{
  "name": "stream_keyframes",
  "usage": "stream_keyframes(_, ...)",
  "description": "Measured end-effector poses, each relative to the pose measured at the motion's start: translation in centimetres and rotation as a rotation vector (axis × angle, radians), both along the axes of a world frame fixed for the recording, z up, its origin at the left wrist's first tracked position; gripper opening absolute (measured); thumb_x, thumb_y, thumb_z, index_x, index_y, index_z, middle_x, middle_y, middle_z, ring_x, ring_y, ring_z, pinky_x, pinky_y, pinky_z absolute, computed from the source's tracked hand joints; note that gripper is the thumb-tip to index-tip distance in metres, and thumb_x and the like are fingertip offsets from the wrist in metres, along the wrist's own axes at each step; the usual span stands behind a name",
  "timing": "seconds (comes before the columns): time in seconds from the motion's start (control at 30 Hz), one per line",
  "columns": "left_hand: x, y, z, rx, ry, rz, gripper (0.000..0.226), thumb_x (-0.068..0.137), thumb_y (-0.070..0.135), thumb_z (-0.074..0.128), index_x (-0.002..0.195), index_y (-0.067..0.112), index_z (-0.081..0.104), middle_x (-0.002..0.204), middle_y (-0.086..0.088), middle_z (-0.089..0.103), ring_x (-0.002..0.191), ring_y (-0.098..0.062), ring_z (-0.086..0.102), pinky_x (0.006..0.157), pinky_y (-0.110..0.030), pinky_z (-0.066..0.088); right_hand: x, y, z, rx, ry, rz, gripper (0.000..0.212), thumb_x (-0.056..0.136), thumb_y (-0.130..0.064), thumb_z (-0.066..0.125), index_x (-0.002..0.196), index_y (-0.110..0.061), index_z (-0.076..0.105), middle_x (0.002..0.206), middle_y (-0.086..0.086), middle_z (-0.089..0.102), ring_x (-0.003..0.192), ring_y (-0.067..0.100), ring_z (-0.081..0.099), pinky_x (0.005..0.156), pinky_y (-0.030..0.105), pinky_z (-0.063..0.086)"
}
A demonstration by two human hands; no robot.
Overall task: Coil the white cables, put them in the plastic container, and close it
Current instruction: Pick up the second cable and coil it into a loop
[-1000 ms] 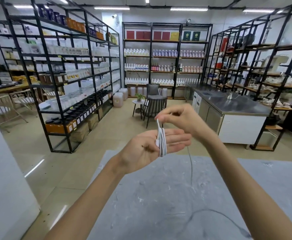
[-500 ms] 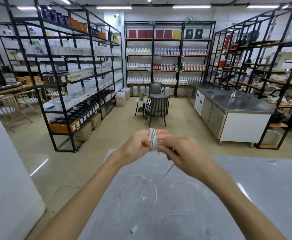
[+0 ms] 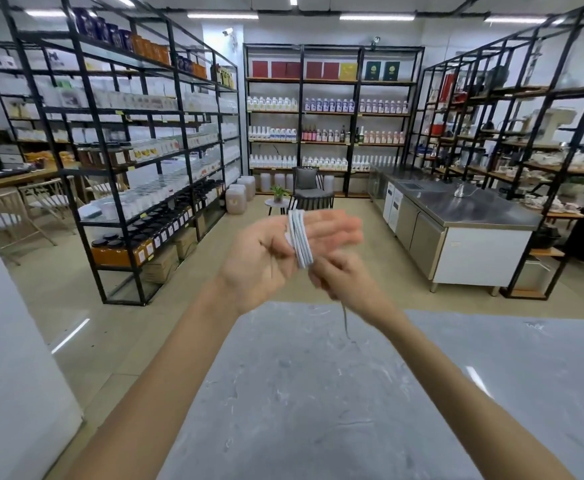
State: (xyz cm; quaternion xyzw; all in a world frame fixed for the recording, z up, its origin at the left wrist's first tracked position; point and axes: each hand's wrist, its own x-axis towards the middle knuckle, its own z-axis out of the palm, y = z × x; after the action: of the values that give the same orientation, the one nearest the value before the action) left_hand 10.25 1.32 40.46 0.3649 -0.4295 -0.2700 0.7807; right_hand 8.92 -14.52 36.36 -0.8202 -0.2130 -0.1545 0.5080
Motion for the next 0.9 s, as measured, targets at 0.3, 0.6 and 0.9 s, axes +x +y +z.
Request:
stream_keyframes(0.3, 0.8, -1.0, -4.3, 0.371, -0.214, 0.338, 0.055, 0.064, -0.008, 0.032, 0.113, -0.016, 0.055, 0.116, -0.019, 0.065, 0.110, -0.025, 0.064, 0.095, -0.031, 0.050, -5.4, -1.4, 4.1, -0.767, -0.290, -0.180, 0.012, 0.092, -0.031, 0.061, 0.094, -0.025, 0.071, 0.069, -0.012, 0.069, 0.066, 0.005, 0.063, 0.067, 0.033, 0.054)
stream_keyframes(0.6, -1.7, -1.6, -2.1, 0.131, 0.053, -0.096, 0.065, 0.061, -0.003, 0.033, 0.121, -0.018, 0.054, 0.119, -0.035, 0.061, 0.114, -0.047, 0.058, 0.104, -0.043, 0.047, -1.7, -3.6, 3.8, -0.177, -0.196, 0.049, 0.009, 0.087, 0.004, 0.062, 0.088, 0.006, 0.070, 0.084, 0.015, 0.071, 0.078, 0.016, 0.065, 0.072, 0.029, 0.054)
stream_keyframes(0.9, -1.3, -1.8, -2.6, 0.356, 0.018, -0.036, 0.068, 0.061, -0.002, 0.038, 0.126, -0.021, 0.046, 0.130, -0.042, 0.050, 0.124, -0.052, 0.050, 0.112, -0.046, 0.039, -1.0, -3.9, 3.1, -0.082, -0.490, -0.113, 0.021, 0.084, 0.005, 0.066, 0.076, -0.013, 0.072, 0.075, -0.017, 0.063, 0.068, -0.007, 0.060, 0.067, 0.006, 0.042)
